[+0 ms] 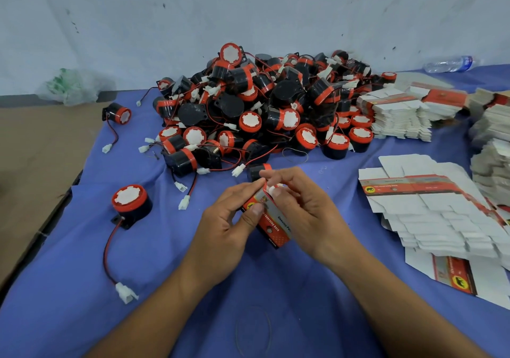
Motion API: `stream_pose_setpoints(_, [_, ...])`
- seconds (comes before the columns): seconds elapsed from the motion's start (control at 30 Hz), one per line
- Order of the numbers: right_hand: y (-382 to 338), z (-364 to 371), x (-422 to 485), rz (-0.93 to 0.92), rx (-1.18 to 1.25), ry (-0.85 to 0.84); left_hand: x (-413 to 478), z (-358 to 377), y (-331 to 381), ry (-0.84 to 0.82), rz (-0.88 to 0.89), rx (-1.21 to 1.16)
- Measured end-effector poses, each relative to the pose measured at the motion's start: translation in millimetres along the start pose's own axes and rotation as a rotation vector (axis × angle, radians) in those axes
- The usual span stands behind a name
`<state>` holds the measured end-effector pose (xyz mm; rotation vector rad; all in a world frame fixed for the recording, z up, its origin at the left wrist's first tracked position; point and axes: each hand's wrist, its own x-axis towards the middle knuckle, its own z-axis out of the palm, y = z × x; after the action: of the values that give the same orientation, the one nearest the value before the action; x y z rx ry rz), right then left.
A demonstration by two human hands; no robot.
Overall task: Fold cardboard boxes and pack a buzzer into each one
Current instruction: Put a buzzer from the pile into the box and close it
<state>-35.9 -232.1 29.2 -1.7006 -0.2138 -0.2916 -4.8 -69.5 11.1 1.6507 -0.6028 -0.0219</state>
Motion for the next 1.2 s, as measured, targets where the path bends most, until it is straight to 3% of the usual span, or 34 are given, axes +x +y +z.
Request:
stream_pose_setpoints(0.23, [4, 1, -1, -0.034, 0.019, 0.041, 0, 0, 0, -0.011, -0.005, 0.004])
stream_pose_setpoints(0.6, [12, 8, -4, -0.169, -0.158, 0.076, -1, 2, -1, 0.038, -0.01, -0.012])
stream_pose_setpoints(0.93, [5, 12, -8, -0.043, 0.002, -0.04, 0, 1, -3, -0.021, -0.053, -0.023])
stream_pose_setpoints(1.2, [10, 22, -14, -0.24, -0.488, -0.073, -2, 0, -1, -0.078, -0.075, -0.077])
